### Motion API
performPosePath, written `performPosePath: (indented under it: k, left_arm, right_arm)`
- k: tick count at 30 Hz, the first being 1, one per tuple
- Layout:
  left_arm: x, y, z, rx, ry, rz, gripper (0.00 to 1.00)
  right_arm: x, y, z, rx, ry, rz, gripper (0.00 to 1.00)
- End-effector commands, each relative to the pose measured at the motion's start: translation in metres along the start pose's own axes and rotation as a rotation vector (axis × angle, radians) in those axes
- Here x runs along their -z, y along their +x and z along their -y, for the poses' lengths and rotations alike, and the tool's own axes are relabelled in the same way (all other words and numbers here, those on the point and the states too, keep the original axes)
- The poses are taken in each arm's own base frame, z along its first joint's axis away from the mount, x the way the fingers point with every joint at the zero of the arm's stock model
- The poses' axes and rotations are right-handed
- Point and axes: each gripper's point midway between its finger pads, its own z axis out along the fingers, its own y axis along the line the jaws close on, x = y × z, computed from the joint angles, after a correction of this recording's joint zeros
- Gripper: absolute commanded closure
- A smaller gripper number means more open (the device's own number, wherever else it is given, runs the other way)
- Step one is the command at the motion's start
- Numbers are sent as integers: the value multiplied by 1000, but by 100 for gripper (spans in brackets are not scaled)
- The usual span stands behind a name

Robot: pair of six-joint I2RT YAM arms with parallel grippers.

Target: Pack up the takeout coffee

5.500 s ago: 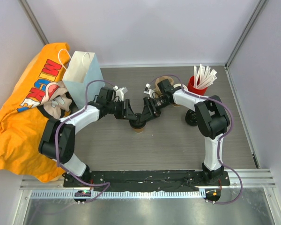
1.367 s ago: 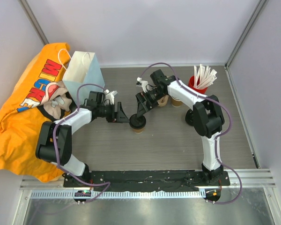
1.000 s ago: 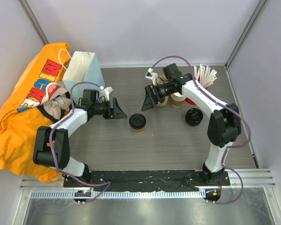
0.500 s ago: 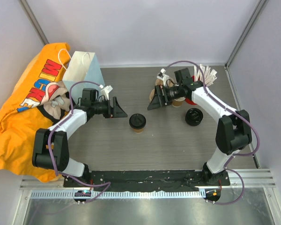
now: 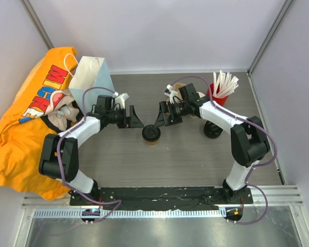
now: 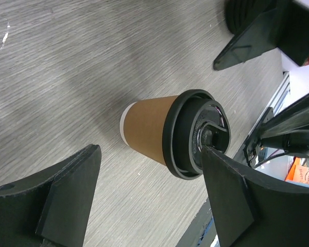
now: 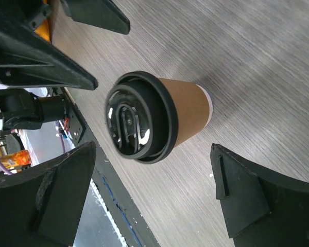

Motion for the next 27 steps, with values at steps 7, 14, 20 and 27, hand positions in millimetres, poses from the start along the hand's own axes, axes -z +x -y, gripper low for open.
performPosePath:
  k: [7, 14, 20, 27]
  left_arm:
    - [-8, -9, 15, -64, 39, 12, 18]
    - [-12, -2, 20, -72, 57, -6, 18]
    - [-16, 4, 17, -72, 55, -24, 19]
    - [-20, 10, 12, -67, 45, -41, 20]
  right_arm:
    - [-27, 18, 4, 17, 11, -40, 4]
    - [-32, 18, 4, 10, -5, -48, 9]
    - [-37, 20, 8, -1, -7, -60, 19]
    - [-40, 18, 8, -10, -14, -64, 31]
